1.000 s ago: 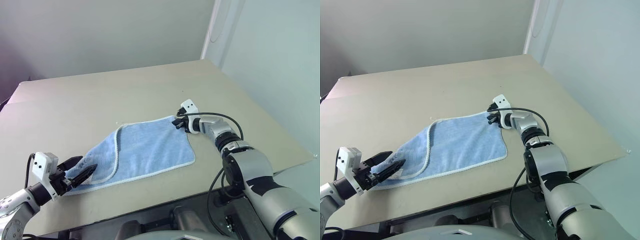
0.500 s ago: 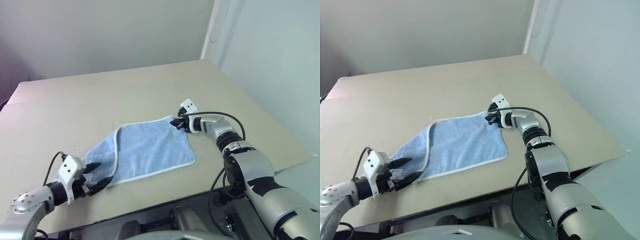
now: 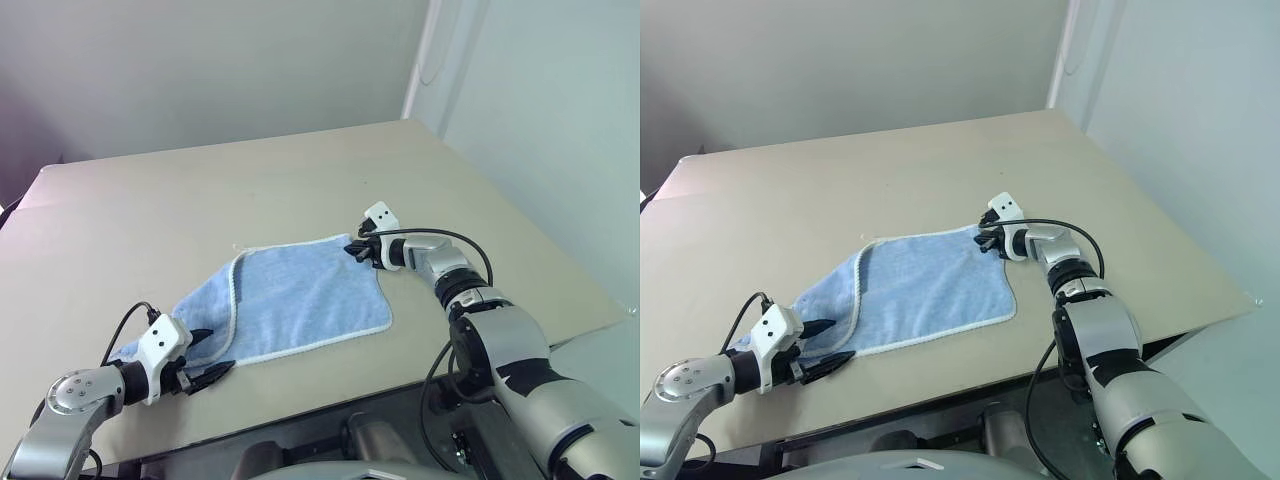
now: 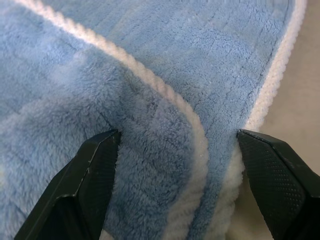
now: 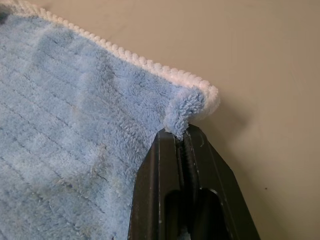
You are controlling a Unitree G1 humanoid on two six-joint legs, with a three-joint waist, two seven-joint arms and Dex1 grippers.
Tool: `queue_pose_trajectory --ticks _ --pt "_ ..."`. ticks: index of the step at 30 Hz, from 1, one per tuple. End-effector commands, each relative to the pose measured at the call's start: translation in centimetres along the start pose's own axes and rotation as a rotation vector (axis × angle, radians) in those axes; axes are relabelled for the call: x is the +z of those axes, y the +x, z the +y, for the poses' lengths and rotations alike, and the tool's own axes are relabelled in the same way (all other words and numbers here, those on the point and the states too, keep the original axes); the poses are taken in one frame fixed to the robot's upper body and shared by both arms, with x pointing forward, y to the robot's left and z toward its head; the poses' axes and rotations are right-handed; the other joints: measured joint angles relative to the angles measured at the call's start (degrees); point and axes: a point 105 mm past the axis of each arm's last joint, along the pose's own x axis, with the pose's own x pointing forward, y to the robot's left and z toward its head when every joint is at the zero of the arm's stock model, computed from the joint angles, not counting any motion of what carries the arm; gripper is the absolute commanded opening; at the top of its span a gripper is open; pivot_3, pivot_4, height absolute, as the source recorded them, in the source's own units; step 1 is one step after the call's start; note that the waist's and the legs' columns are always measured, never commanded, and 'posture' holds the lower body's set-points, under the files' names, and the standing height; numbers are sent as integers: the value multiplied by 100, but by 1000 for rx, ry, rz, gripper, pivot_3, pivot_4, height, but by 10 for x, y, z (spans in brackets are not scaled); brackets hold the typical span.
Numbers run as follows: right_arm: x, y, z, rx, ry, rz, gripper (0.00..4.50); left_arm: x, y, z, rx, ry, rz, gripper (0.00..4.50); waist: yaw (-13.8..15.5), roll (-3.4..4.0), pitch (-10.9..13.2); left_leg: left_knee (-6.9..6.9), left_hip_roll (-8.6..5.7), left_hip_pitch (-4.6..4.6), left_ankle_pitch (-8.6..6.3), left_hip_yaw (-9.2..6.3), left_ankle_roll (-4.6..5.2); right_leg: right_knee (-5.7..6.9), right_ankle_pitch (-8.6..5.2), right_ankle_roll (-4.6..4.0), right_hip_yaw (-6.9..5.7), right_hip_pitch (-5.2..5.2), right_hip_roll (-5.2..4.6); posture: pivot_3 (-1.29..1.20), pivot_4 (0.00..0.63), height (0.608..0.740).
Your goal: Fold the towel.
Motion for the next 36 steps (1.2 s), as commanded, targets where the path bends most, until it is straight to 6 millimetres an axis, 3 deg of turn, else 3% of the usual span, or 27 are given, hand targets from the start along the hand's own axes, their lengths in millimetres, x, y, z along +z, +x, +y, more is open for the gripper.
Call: queue_pose_trajectory --ticks 1,7,18,22,30,33,36 --pt "19 -5 -4 -8 -38 -53 45 10 -11 8 12 -11 -20 3957 1 0 0 0 0 0 0 0 0 0 0 0 0 0 0 0 0 740" --pt "20 -6 -6 -19 -43 -55 45 7 -9 19 56 -18 -6 3957 7 0 0 0 0 0 0 0 0 -1 0 0 0 0 1 0 0 740" --pt "14 -9 -12 -57 -61 -29 45 9 7 12 30 15 -26 3957 15 0 0 0 -1 0 0 -1 0 1 1 0 0 0 -2 0 0 740" --pt "13 -10 -14 -65 -63 -26 0 8 8 9 9 37 -17 3023 15 0 0 0 -1 -1 0 0 0 0 0 0 0 0 -2 0 0 740" --pt "15 -10 -15 -77 -63 -34 0 6 8 11 12 55 -13 195 17 -1 0 0 -1 -1 0 0 0 0 1 0 0 0 -2 0 0 740" --pt "18 -11 -17 -87 -76 -52 0 17 0 21 61 12 -66 38 16 -1 0 0 -1 -1 0 0 0 0 0 0 0 0 -2 0 0 740" --pt "26 -15 -21 -116 -94 -107 0 37 -21 44 157 -68 -173 38 16 -2 -1 0 0 -2 0 -1 0 0 1 0 -1 -1 -2 0 0 740"
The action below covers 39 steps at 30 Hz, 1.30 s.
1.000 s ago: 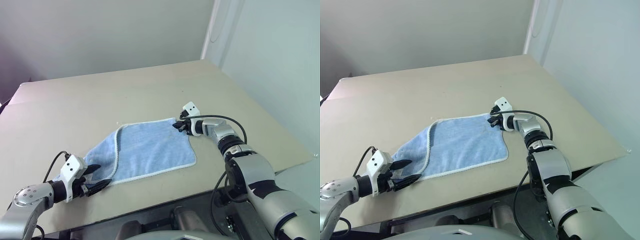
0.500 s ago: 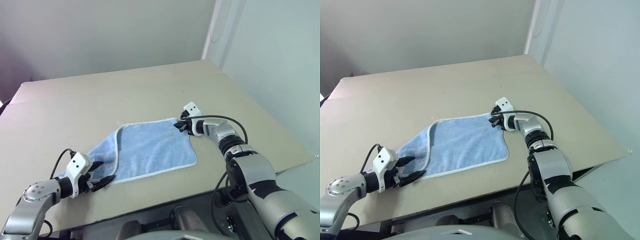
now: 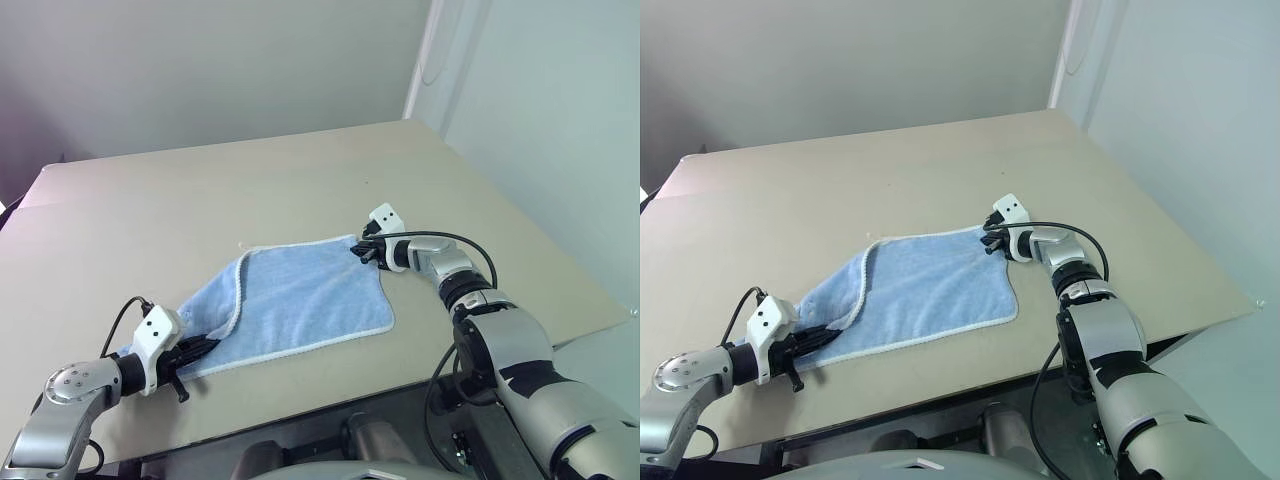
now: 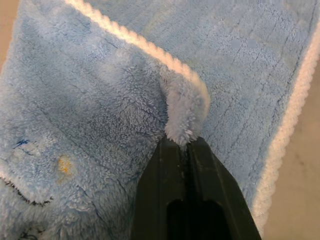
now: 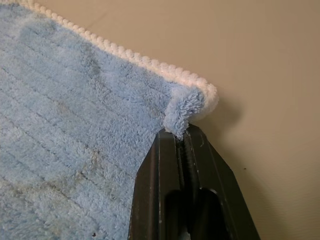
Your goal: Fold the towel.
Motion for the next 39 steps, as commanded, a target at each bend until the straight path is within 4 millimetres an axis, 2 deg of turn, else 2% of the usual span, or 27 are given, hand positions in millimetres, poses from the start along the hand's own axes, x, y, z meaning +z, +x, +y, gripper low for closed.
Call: queue_pose_trajectory --ticks 1,6,10,13,16,20,23,25,28,30,34,36,39 --pt "31 -11 -14 -68 -82 -136 0 40 -26 33 136 -50 -165 38 8 -1 0 0 0 0 0 -1 0 0 0 0 -1 0 1 0 0 740" --pt "56 -26 -24 -112 -131 -307 0 72 -63 71 277 -107 -321 38 -6 -1 0 1 -1 0 0 -2 0 -1 0 2 -2 1 2 0 0 740" --pt "71 -38 -40 -226 -132 -389 0 86 -77 113 467 -148 -420 38 18 -2 -1 1 -4 -2 0 -3 -1 -6 3 7 -3 3 -1 0 0 740" --pt "83 -46 -46 -284 -161 -451 0 91 -71 133 535 -146 -430 38 8 -5 -3 2 -5 1 2 -4 -3 -4 7 10 -2 5 -1 0 0 740" --pt "99 -54 -49 -326 -171 -529 0 102 -54 148 544 -136 -453 38 7 -4 -3 1 -7 0 2 -3 -4 -5 8 11 -2 5 -3 0 0 740" --pt "126 -65 -56 -480 -264 -609 0 128 -29 178 623 -86 -487 38 44 -7 -4 1 -15 -4 3 -7 -6 -2 14 16 -5 0 -12 0 0 740" --pt "152 -84 -63 -613 -289 -718 0 156 -23 196 727 -31 -556 38 99 -9 -5 0 -20 -12 4 -6 -9 -6 22 19 -5 -8 -18 0 0 740" --pt "164 -93 -59 -613 -339 -781 0 176 -24 195 728 38 -621 38 97 -10 -6 -1 -23 -40 5 -4 -10 -6 25 21 -3 -36 -22 0 0 740" --pt "163 -99 -53 -564 -408 -822 0 189 -23 176 575 155 -678 38 94 -8 -9 -8 -22 -89 7 -6 -14 -4 26 22 -4 -76 -23 0 0 740" --pt "151 -104 -52 -540 -416 -847 0 177 -25 159 476 227 -648 38 71 -4 -11 -14 -22 -107 20 -4 -38 -9 26 22 -3 -94 -25 0 0 740" --pt "111 -104 -56 -499 -410 -794 0 120 -33 121 322 261 -503 38 -9 -2 -12 -25 -19 -112 7 -2 -13 -21 26 22 -1 -94 -30 0 0 740" --pt "87 -105 -59 -500 -385 -757 0 95 -42 107 299 216 -448 38 -6 -2 -12 -21 -19 -112 2 -1 -5 -19 26 23 0 -92 -34 0 0 740" --pt "52 -108 -54 -471 -355 -742 0 68 -53 94 323 176 -381 38 79 -2 -12 -9 -20 -101 2 -2 -5 -16 28 26 -1 -84 -38 0 0 740"
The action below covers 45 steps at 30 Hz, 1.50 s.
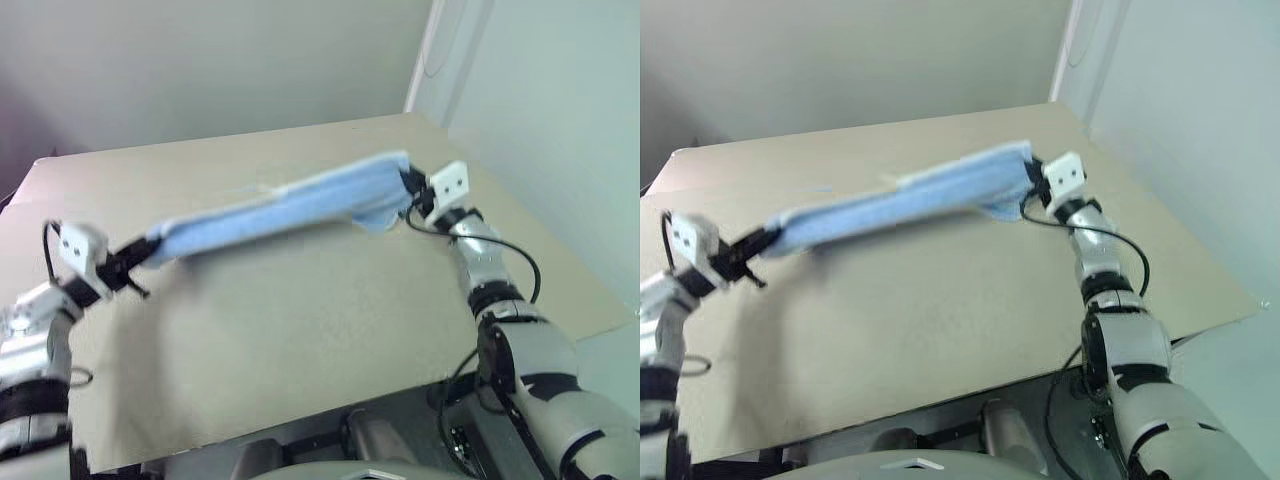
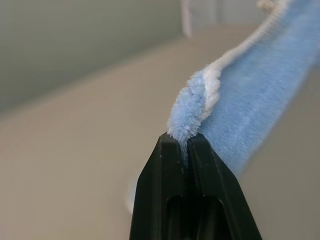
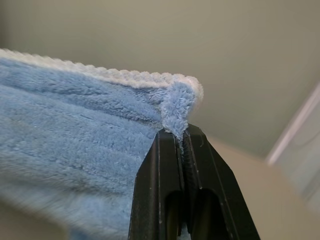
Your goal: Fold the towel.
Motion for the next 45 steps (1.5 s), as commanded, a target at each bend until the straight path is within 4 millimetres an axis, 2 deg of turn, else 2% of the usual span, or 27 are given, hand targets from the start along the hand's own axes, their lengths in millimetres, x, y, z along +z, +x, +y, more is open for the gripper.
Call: queue_pose_trajectory --ticks 1,4,6,8,14,18,22,26,30,34,39,45 --pt "10 -24 -21 -76 19 -97 0 13 -28 7 87 34 -7 38 82 1 1 1 1 8 1 1 0 0 1 -1 -2 9 1 0 0 740" --pt "1 -47 -15 -44 72 -93 0 7 -44 -5 81 1 25 38 132 8 4 1 6 33 1 4 0 5 -1 -2 -4 67 6 0 0 740" --pt "-4 -65 -6 22 114 -77 0 6 -55 -8 86 -16 46 38 164 5 2 7 11 98 2 9 1 4 -4 0 -5 98 10 0 0 740" --pt "-6 -82 2 93 161 -48 0 7 -63 -12 79 -34 63 38 220 2 1 6 21 108 1 12 2 -6 -24 6 -4 141 20 0 0 740" --pt "-9 -140 29 352 284 101 0 -5 -87 -28 25 -86 168 38 283 2 1 15 24 111 1 23 2 -6 -47 3 3 140 30 0 0 740" --pt "-9 -167 29 441 309 201 0 -18 -99 -42 -27 -110 244 38 269 -3 2 15 30 114 1 26 2 -6 -55 -8 2 139 41 0 0 740" --pt "-10 -179 27 503 315 280 0 -29 -109 -52 -69 -127 305 38 261 -7 4 15 37 117 1 31 1 -7 -55 -8 1 137 47 0 0 740" --pt "-25 -175 23 505 282 420 0 -32 -105 -49 -71 -121 310 38 270 -13 3 15 39 114 0 32 0 -9 -56 -9 -9 131 51 0 0 740" --pt "-23 -146 13 424 277 348 0 -27 -87 -34 -19 -127 238 38 269 -13 4 16 39 114 0 33 0 -9 -56 -8 -12 131 52 0 0 740" --pt "-25 -126 14 411 257 318 0 -30 -73 -27 -8 -128 219 38 269 -14 2 12 40 112 0 32 1 -8 -55 -9 -15 127 55 0 0 740" --pt "-34 -109 15 385 226 342 0 -39 -62 -26 0 -140 226 38 271 -15 1 9 37 104 -6 42 11 -10 -38 -13 -1 112 43 0 0 740" --pt "-49 -95 19 364 228 401 0 -55 -41 -8 105 -149 244 38 321 -17 -1 16 36 112 -4 45 10 -4 -50 -10 2 129 43 0 0 740"
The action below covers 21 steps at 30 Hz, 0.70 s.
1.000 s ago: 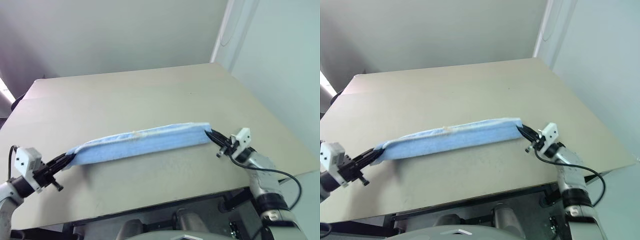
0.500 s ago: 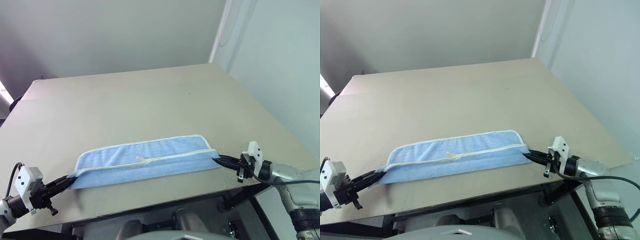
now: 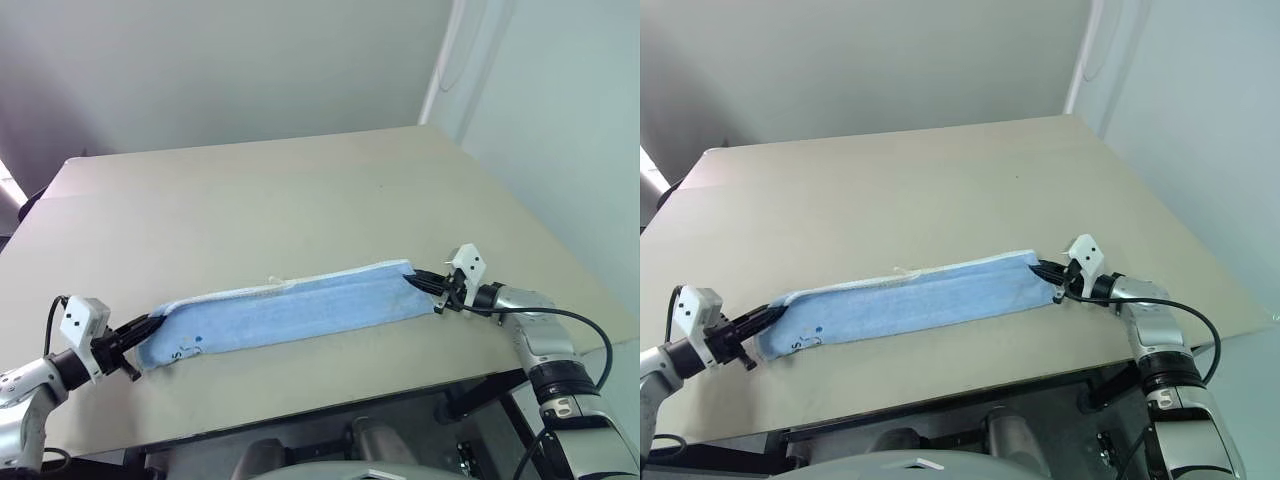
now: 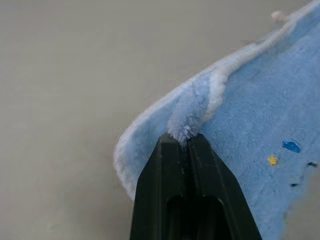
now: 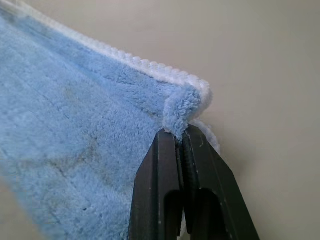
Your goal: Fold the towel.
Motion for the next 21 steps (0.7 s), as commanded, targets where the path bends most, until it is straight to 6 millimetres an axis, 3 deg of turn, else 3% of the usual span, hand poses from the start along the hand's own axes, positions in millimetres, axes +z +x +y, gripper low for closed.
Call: queue_pose_trajectory --ticks 1,6,8,12,19,21 --pt "2 -6 -19 -92 -34 21 0 -2 2 20 119 25 19 38 14 0 -1 1 1 1 1 0 -1 3 1 -1 0 0 2 0 0 740" --pt "-7 -6 -19 -76 -15 83 0 -6 10 9 66 21 10 38 15 -5 -5 -3 2 -5 0 0 -1 2 25 -1 1 -9 0 0 0 740" --pt "-7 -6 -22 -90 -19 84 0 -8 11 6 53 15 14 537 29 -10 -8 -3 2 -4 0 0 -1 1 25 -1 1 -10 -3 0 0 740" --pt "4 -4 -20 -74 11 8 1063 -9 10 6 52 4 5 1830 90 -10 -9 -1 2 -3 0 1 -1 1 17 -13 2 -5 -5 0 0 740" --pt "15 -1 -22 -73 57 -42 3609 9 12 22 131 36 -61 4307 95 -10 -9 0 2 -4 0 0 -1 2 18 -4 1 -6 -1 0 0 740" --pt "24 -1 -28 -99 80 -76 4344 19 11 34 206 44 -98 4500 92 -10 -9 0 2 -4 0 0 -1 3 24 -1 1 -6 -1 0 0 740"
